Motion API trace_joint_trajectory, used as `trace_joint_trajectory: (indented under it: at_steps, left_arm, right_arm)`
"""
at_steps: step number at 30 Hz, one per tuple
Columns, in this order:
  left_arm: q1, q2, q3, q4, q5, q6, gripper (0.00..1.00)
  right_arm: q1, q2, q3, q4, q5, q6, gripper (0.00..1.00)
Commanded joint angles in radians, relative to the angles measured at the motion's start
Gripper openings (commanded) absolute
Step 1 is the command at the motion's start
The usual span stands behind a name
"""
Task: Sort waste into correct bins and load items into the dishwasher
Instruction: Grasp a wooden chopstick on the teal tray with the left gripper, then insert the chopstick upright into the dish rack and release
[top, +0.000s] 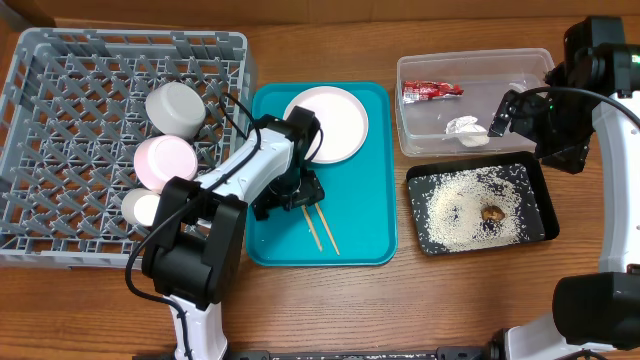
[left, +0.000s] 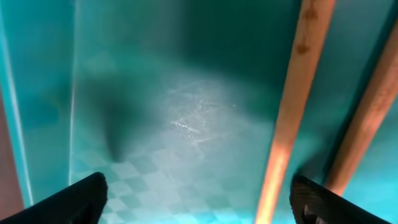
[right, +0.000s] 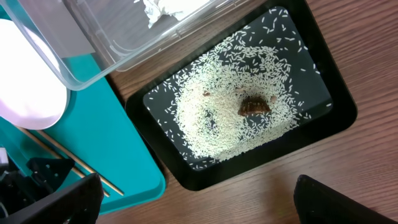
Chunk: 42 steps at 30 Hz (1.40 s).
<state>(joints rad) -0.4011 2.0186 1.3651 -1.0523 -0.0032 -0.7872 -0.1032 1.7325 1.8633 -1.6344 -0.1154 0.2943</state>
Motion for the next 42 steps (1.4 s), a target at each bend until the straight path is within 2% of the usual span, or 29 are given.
trace_joint_trajectory:
  at_steps: [1,4,5,9,10,12,15,23,32,35,42]
  left_arm:
    - [0.003,0.016,-0.034,0.020,0.002,-0.021,0.97]
    - [0.003,0.016,-0.050,0.037,0.002,-0.022,0.93]
    - [0.003,0.016,-0.053,0.038,0.004,-0.021,0.85]
    - [0.003,0.016,-0.055,0.037,0.002,-0.021,0.42]
    - [0.003,0.016,-0.055,0.037,0.002,-0.021,0.36]
    - [0.003,0.016,-0.055,0.037,0.003,-0.021,0.18]
    - [0.003,0.016,-0.055,0.036,0.003,-0.021,0.04]
    - [0.003,0.011,-0.037,0.009,0.003,-0.017,0.04]
    - [0.020,-0.136,0.127,-0.082,-0.032,0.121,0.04]
    - [0.053,-0.217,0.179,-0.098,-0.039,0.201,0.04]
    - [0.194,-0.312,0.225,-0.100,-0.084,0.552,0.04]
  right_arm:
    - [0.001,-0.016,0.004,0.004,0.010,-0.003,1.00]
    - [0.001,-0.016,0.004,0.004,0.010,-0.003,1.00]
    - [0.001,-0.016,0.004,0.002,0.010,-0.003,1.00]
    - [0.001,-0.016,0.004,0.000,0.010,-0.003,1.00]
    - [0.001,-0.016,0.004,0.000,0.010,-0.003,1.00]
    - [0.001,-0.016,0.004,0.000,0.010,-0.003,1.00]
    - [0.001,-0.016,0.004,0.000,0.010,-0.003,1.00]
    - [0.001,-0.016,0.004,-0.003,0.010,-0.003,1.00]
    - [0.001,-0.016,0.004,-0.003,0.010,-0.007,1.00]
    - [0.001,-0.016,0.004,-0.003,0.010,-0.007,1.00]
    - [0.001,-0.016,0.004,-0.003,0.010,-0.006,1.00]
